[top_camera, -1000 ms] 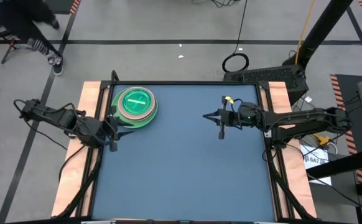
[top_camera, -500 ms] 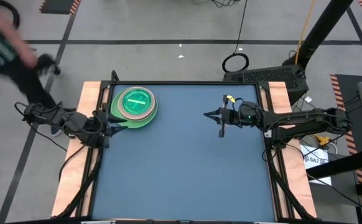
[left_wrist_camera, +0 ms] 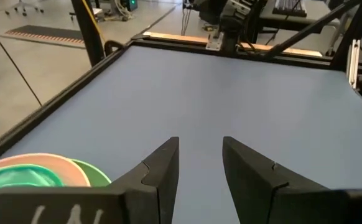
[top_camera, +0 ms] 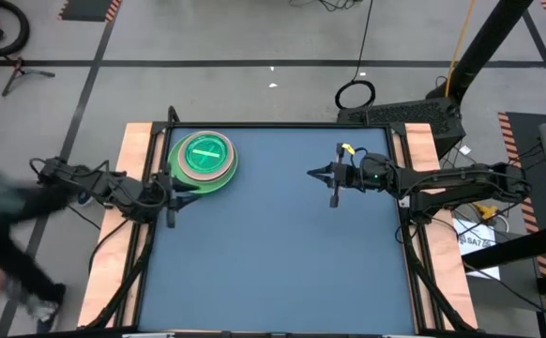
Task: Stack plastic plates
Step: Return to Home Position
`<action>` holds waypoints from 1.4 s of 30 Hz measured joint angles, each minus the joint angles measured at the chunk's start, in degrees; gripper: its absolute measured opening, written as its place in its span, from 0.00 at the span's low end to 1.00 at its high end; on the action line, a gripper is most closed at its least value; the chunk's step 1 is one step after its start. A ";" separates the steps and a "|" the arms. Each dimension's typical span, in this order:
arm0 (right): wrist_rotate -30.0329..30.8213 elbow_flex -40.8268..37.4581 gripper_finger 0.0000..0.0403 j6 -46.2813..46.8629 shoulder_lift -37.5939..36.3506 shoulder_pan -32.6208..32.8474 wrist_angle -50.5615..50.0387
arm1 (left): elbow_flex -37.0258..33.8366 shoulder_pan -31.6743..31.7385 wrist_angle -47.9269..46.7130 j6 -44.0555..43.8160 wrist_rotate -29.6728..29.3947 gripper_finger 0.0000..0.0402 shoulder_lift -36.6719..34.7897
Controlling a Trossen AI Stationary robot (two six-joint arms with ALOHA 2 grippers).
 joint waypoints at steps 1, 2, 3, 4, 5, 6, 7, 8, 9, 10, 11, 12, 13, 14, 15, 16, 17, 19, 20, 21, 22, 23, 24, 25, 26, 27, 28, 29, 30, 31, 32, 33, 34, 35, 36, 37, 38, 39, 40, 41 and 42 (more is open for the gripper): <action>0.01 0.00 0.00 0.22 0.00 0.00 -0.07 | -0.86 0.00 0.91 -0.31 -0.02 0.32 0.00; -0.01 0.00 0.00 0.39 0.00 0.00 -0.22 | -1.80 0.00 1.88 -0.51 -0.04 0.32 0.00; -0.01 0.00 0.00 0.59 0.00 0.00 -0.45 | -2.84 0.00 2.66 -0.72 -0.06 0.32 0.00; -0.01 0.00 0.00 0.77 0.01 0.00 -0.50 | -3.86 0.00 3.17 -0.76 -0.06 0.32 0.00; -0.01 0.00 0.00 0.85 0.02 0.00 -0.50 | -4.80 0.00 3.92 -0.80 -0.06 0.32 0.01; -0.03 0.00 0.00 0.87 0.02 0.00 -0.49 | -5.58 0.00 4.84 -0.88 -0.08 0.32 0.02; -0.03 0.00 0.00 0.90 0.02 0.00 -0.48 | -6.36 0.00 5.87 -0.97 -0.08 0.32 -0.02; -0.03 0.00 0.00 1.19 0.02 0.00 -0.48 | -7.16 0.00 6.66 -1.22 -0.11 0.32 -0.01; -0.03 0.00 0.00 1.54 0.02 0.00 -0.48 | -8.05 0.00 7.55 -1.34 -0.11 0.32 0.00; -0.12 0.00 0.00 1.80 0.02 0.00 -0.48 | -8.80 0.00 8.44 -1.39 -0.11 0.32 0.00; -0.55 0.00 0.00 1.91 0.02 0.00 -0.46 | -9.36 0.00 9.22 -1.40 -0.11 0.32 -0.02; -1.49 0.00 0.00 2.00 0.02 0.00 -0.45 | -9.87 0.00 10.08 -1.42 -0.11 0.32 -0.02; -2.22 0.00 0.00 2.22 0.02 0.00 -0.45 | -10.47 0.00 11.01 -1.42 -0.11 0.32 -0.04; -2.97 0.00 0.00 2.37 0.02 0.00 -0.38 | -11.21 0.00 12.06 -1.42 -0.11 0.32 -0.04; -3.13 0.00 0.00 2.59 0.02 0.00 -0.19 | -11.99 0.00 13.12 -1.42 -0.11 0.32 -0.02; -3.24 0.00 0.00 2.81 0.02 0.00 0.00 | -12.78 0.00 14.51 -1.42 -0.09 0.32 -0.02; -3.26 0.02 0.00 3.06 0.02 0.02 0.03 | -13.60 0.00 15.97 -1.43 -0.06 0.32 -0.04; -3.24 0.02 0.00 3.70 0.02 0.00 0.04 | -15.26 0.00 18.14 -1.61 0.08 0.32 -0.04; -3.24 0.02 0.00 4.28 0.02 0.00 0.23 | -16.18 0.00 19.07 -1.82 0.10 0.32 -0.04; -3.44 0.02 0.00 5.05 0.02 0.00 0.82 | -16.95 0.00 20.32 -1.95 0.14 0.32 -0.02; -4.59 0.02 0.00 5.82 0.02 0.00 1.69 | -17.62 0.00 21.89 -2.00 0.18 0.32 -0.02; -6.40 0.02 0.00 6.60 0.02 0.00 2.73 | -18.23 0.00 23.06 -2.01 0.22 0.32 -0.05; -8.06 0.02 0.00 7.24 0.02 0.00 3.89 | -18.83 0.00 24.00 -2.02 0.22 0.32 -0.07; -9.45 0.02 0.00 7.71 0.02 0.00 5.04 | -19.45 0.00 24.93 -2.01 0.24 0.32 -0.02; -10.77 0.02 0.00 7.91 0.02 0.02 5.99 | -19.98 0.00 25.55 -2.01 0.27 0.32 -0.02; -11.76 0.02 0.00 8.09 0.02 0.04 6.89 | -20.43 0.00 26.57 -2.01 0.27 0.32 -0.02; -12.05 0.02 0.00 8.12 -0.11 0.04 7.41 | -20.80 0.00 27.54 -2.01 0.27 0.32 -0.04; -12.09 0.02 0.00 8.07 -0.49 0.03 7.28 | -21.22 0.00 28.34 -2.01 0.27 0.32 -0.05; -12.02 0.02 0.00 7.94 -1.06 0.02 7.00 | -21.58 0.00 28.51 -2.01 0.27 0.32 -0.04; -11.97 0.02 0.00 7.78 -1.74 0.02 6.60 | -21.77 0.00 28.18 -2.03 0.27 0.32 -0.04; -11.97 0.02 0.00 7.36 -2.55 0.02 5.85 | -21.77 0.00 27.99 -2.19 0.28 0.32 -0.02; -11.94 0.02 0.00 6.84 -3.76 0.02 4.54 | -21.77 0.00 28.09 -2.18 0.29 0.32 -0.02; -11.94 0.02 0.00 6.44 -5.07 0.02 3.10 | -21.77 0.00 28.13 -1.94 0.27 0.32 -0.04; -11.92 0.02 0.00 6.14 -6.53 0.02 1.78 | -21.77 0.00 28.27 -1.51 0.27 0.32 -0.03; -11.92 0.02 0.00 5.88 -8.03 0.02 0.62 | -21.76 0.00 28.23 -0.98 0.27 0.32 -0.04; -11.92 0.02 0.00 5.62 -9.45 0.02 -0.48 | -21.76 0.00 28.32 -0.46 0.28 0.32 -0.04; -11.92 0.04 0.00 5.41 -10.78 0.02 -1.71 | -21.76 0.05 28.52 0.08 0.28 0.32 -0.04; -11.92 0.04 0.00 5.36 -11.97 0.02 -3.04 | -21.74 0.22 28.89 0.51 0.27 0.32 -0.04; -11.89 0.04 0.00 5.30 -13.04 0.02 -4.33 | -21.74 0.42 29.62 0.97 0.27 0.32 -0.02; -11.86 0.04 0.00 5.29 -14.06 -0.01 -5.77 | -21.74 0.75 30.73 1.71 0.27 0.32 -0.04; -11.86 0.04 0.00 5.23 -14.98 -0.02 -7.03 | -21.74 1.11 31.95 2.45 0.28 0.32 -0.04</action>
